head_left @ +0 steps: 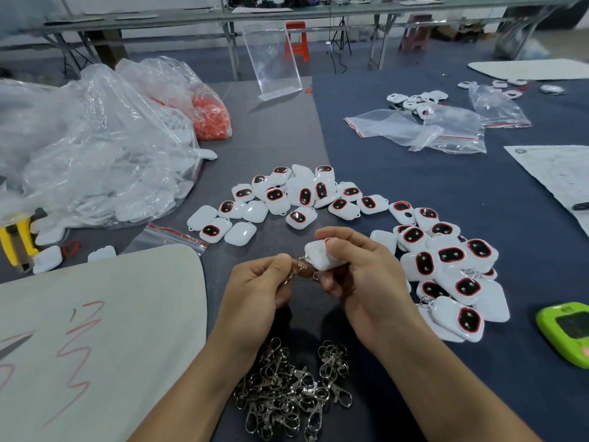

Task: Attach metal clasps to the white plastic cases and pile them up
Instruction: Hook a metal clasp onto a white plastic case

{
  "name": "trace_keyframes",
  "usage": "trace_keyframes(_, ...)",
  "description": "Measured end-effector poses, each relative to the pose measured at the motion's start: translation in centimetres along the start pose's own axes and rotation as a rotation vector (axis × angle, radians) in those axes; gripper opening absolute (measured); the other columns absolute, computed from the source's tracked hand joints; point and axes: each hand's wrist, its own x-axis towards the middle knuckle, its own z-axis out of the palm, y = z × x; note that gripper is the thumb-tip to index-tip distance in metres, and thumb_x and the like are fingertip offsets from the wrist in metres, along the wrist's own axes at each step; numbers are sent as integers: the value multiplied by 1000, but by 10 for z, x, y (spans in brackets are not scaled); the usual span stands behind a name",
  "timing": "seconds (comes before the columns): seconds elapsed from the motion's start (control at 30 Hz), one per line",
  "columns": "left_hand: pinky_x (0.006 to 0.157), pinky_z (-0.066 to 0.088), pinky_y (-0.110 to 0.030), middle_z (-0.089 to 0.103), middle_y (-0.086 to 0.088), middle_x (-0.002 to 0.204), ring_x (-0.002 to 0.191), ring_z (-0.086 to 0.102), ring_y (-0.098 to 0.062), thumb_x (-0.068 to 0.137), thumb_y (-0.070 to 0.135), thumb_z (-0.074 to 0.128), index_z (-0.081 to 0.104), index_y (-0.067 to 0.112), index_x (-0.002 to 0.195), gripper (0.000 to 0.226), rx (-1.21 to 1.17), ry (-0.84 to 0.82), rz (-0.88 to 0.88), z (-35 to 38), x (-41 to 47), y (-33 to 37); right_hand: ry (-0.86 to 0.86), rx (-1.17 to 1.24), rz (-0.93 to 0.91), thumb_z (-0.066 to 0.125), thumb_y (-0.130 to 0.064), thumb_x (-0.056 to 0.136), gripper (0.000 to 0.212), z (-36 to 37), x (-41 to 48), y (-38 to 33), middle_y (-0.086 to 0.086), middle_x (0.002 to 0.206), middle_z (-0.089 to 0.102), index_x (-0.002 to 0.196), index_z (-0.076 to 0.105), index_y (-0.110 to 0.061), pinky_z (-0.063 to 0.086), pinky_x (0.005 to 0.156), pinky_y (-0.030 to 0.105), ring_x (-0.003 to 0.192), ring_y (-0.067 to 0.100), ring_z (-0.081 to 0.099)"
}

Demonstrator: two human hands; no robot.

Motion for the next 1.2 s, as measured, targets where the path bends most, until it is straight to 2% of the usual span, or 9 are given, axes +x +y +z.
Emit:
trace_keyframes(0.1, 75, 46, -22, 74, -1, 80, 79, 67, -8, 85, 45, 64, 80, 23, 91, 28, 84, -3, 86, 0, -3, 0, 21, 25, 10, 56, 0, 95, 20, -1, 3, 0, 10, 71, 68, 97, 75, -7, 37, 41, 22, 45, 17, 49)
trace_keyframes(0.17, 81, 51, -18, 78, 9, 95, 94, 72, -6, 86, 32, 72, 80, 35, 96, 13, 125, -9, 133, 1, -4, 2, 20, 26, 21, 56, 0, 95, 21, -2, 3, 0, 10, 71, 69, 97, 75, -8, 39, 44, 23, 49, 16, 51)
trace_keyframes(0.37, 66, 48, -14, 74, 13, 77, 71, 67, -3, 80, 10, 83, 80, 32, 75, 22, 325, 131, 281, -1, -3, 2, 29, -47, -56, 57, 2, 94, 20, 2, -2, 4, 11, 69, 67, 93, 74, -9, 35, 39, 21, 40, 15, 46)
trace_keyframes(0.6, 69, 38, -31, 70, 2, 79, 72, 56, -19, 65, 13, 71, 75, 13, 72, 9, 1019, 120, 758, -9, -7, -3, 64, -953, -818, 70, -22, 86, 21, 8, -22, 29, -18, 77, 63, 106, 73, -31, 44, 67, 9, 70, -1, 59)
trace_keyframes(0.7, 71, 37, -25, 69, 7, 80, 74, 52, -12, 77, 13, 78, 75, 18, 78, 5, 952, 179, 694, -11, -7, -3, 79, -642, -569, 68, -13, 90, 17, 9, -16, 21, -8, 67, 66, 97, 74, -27, 45, 54, 17, 53, 5, 56)
trace_keyframes(0.83, 69, 45, -13, 75, 11, 78, 72, 64, 0, 86, 13, 78, 81, 30, 83, 18, 380, 28, 283, 0, -2, 3, 120, -54, -73, 56, 2, 93, 20, 6, -5, 3, 7, 61, 65, 93, 74, -9, 33, 37, 21, 38, 15, 45)
trace_keyframes(0.93, 71, 48, -17, 76, 3, 77, 74, 64, -4, 92, 13, 70, 82, 27, 83, 21, 237, -98, 205, 2, -2, 6, 97, 6, 7, 54, 1, 93, 22, 5, -5, 3, 8, 61, 63, 91, 75, -7, 30, 37, 18, 37, 14, 43)
trace_keyframes(1.07, 68, 41, -22, 68, 9, 70, 68, 59, -8, 87, 20, 75, 78, 24, 73, 15, 665, 80, 415, -4, -5, 2, 113, -244, -206, 60, -1, 92, 23, 6, -8, 9, 10, 64, 63, 86, 75, -19, 39, 43, 23, 44, 14, 48)
trace_keyframes(1.2, 66, 35, -38, 62, 3, 64, 62, 52, -25, 77, 27, 68, 71, 19, 63, 16, 1201, 202, 724, -6, -5, -2, 60, -687, -527, 67, -11, 89, 20, 13, -17, 22, -15, 61, 60, 91, 72, -30, 39, 51, 10, 52, 3, 55)
